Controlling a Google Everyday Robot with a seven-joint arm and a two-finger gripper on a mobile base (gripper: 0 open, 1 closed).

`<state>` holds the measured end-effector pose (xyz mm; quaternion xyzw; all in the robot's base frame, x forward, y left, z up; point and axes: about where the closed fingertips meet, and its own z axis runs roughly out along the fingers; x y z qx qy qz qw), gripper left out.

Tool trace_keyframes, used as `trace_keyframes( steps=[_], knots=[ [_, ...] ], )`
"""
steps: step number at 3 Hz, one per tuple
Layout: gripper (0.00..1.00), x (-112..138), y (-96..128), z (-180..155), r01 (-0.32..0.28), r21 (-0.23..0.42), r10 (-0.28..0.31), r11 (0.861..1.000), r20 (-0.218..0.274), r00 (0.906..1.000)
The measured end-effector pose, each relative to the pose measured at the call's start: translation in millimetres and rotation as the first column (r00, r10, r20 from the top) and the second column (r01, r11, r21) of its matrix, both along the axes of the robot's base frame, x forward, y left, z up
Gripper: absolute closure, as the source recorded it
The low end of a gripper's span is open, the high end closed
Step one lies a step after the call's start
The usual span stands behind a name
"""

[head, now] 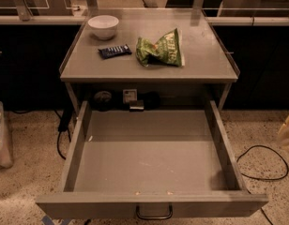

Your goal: Close top drawer

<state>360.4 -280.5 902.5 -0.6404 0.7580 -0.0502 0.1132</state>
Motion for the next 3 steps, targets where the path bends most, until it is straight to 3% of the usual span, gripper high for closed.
trace_keyframes(
  steps=[2,3],
  knots=[
    [1.0,-52,-15,-2,0.006,0.022,-0.005,1.0,-0.078,0.9969],
    [1.0,-65,-13,-23,-0.019,0.05,0.026,0.999,-0.131,0.9911]
  ],
)
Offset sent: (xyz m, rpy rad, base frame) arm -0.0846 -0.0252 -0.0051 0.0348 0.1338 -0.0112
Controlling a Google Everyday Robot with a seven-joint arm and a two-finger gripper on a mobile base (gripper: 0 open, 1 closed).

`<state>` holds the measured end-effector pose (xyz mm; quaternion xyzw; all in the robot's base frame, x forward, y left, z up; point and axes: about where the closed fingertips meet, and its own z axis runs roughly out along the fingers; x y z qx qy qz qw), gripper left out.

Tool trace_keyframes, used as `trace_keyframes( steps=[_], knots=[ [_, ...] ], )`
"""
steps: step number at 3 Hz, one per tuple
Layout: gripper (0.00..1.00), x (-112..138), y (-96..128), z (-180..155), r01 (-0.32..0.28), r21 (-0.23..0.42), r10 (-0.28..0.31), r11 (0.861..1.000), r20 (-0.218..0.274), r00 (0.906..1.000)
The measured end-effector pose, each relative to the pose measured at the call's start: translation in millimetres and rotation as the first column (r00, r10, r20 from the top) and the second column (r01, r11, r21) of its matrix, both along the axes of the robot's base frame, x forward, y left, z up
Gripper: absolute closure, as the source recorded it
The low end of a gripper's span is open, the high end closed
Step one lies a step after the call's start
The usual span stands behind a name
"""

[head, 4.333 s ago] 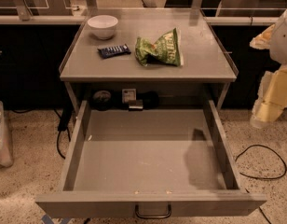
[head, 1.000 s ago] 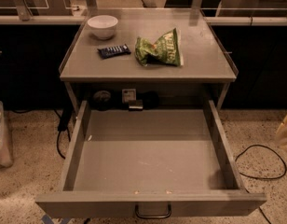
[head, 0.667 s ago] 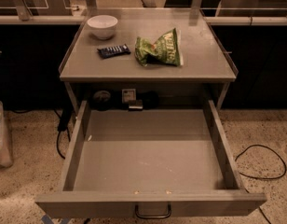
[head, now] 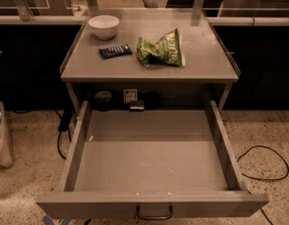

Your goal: Close top drawer

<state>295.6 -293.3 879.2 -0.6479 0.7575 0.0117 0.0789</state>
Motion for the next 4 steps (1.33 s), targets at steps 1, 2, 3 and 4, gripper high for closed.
trace_keyframes(
  steps=[1,2,3,4],
  knots=[
    [1.0,-12,12,-28,-0.047,0.037,0.049,0.998,-0.053,0.9974],
    [1.0,-20,28,-54,-0.101,0.066,0.106,0.993,-0.068,0.9921],
    [1.0,-27,45,-73,-0.143,0.087,0.149,0.986,-0.068,0.9865],
    [1.0,-43,73,-108,-0.196,0.129,0.208,0.972,-0.086,0.9744]
  ],
)
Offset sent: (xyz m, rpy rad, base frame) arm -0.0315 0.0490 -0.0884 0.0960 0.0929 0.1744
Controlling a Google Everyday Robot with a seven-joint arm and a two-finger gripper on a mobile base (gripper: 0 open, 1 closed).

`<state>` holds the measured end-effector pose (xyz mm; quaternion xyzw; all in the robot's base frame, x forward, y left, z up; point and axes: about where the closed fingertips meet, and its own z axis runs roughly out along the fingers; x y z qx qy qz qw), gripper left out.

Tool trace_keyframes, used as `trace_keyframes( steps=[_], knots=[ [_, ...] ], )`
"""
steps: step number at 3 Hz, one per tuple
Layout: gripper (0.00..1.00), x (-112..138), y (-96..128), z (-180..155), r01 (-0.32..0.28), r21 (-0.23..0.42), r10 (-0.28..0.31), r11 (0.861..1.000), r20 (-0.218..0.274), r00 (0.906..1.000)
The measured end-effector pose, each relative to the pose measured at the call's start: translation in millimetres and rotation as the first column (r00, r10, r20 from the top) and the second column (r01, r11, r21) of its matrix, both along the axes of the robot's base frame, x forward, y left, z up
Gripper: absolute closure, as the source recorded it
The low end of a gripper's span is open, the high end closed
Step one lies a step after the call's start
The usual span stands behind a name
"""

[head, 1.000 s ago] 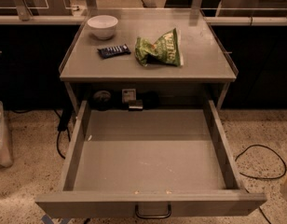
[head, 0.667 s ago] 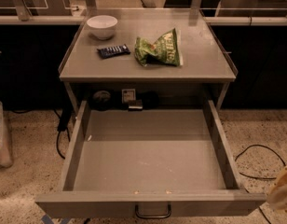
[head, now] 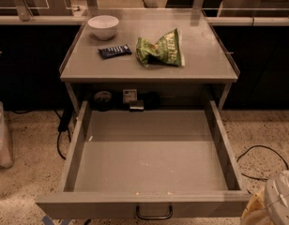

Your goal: Close top drawer

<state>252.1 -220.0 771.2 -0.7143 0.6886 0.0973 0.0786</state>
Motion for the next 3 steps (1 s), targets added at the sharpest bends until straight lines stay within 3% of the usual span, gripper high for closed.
trace_keyframes(
  steps=[1,3],
  knots=[
    [1.0,-1,2,-6,-0.004,-0.006,0.004,1.0,-0.005,1.0],
    [1.0,19,23,-56,-0.058,-0.011,0.058,0.998,-0.008,0.9983]
  ],
)
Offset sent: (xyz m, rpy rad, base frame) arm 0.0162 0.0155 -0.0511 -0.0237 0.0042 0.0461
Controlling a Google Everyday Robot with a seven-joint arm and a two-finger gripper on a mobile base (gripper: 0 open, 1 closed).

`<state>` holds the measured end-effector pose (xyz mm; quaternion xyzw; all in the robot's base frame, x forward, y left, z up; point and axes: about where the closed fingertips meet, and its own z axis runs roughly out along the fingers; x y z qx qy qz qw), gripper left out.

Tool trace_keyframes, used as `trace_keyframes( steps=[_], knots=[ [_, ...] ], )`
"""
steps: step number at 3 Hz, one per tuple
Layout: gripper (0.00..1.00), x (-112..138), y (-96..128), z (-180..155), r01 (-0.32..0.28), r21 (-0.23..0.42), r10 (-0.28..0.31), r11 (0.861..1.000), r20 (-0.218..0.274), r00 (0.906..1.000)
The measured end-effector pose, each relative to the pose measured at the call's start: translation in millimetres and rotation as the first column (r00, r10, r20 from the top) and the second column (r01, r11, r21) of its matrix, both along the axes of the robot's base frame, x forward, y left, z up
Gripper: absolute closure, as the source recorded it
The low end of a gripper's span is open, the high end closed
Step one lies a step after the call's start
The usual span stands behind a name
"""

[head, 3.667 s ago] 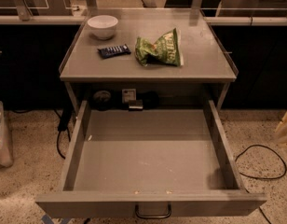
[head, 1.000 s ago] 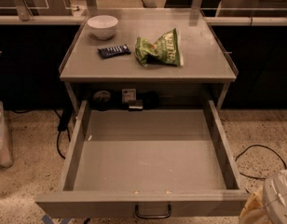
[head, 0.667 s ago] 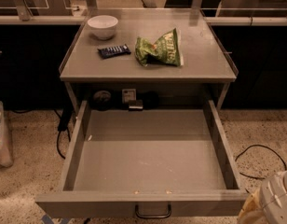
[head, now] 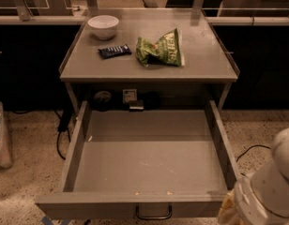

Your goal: Close top drawer

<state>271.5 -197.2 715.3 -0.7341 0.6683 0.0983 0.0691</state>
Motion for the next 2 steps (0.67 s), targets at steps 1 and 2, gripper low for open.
trace_keyframes(
  steps=[1,2],
  knots=[
    [1.0,9,11,-15,-0.025,0.003,0.025,1.0,0.005,0.9997],
    [1.0,10,17,-27,-0.032,0.009,0.032,0.999,0.004,0.9995]
  ],
)
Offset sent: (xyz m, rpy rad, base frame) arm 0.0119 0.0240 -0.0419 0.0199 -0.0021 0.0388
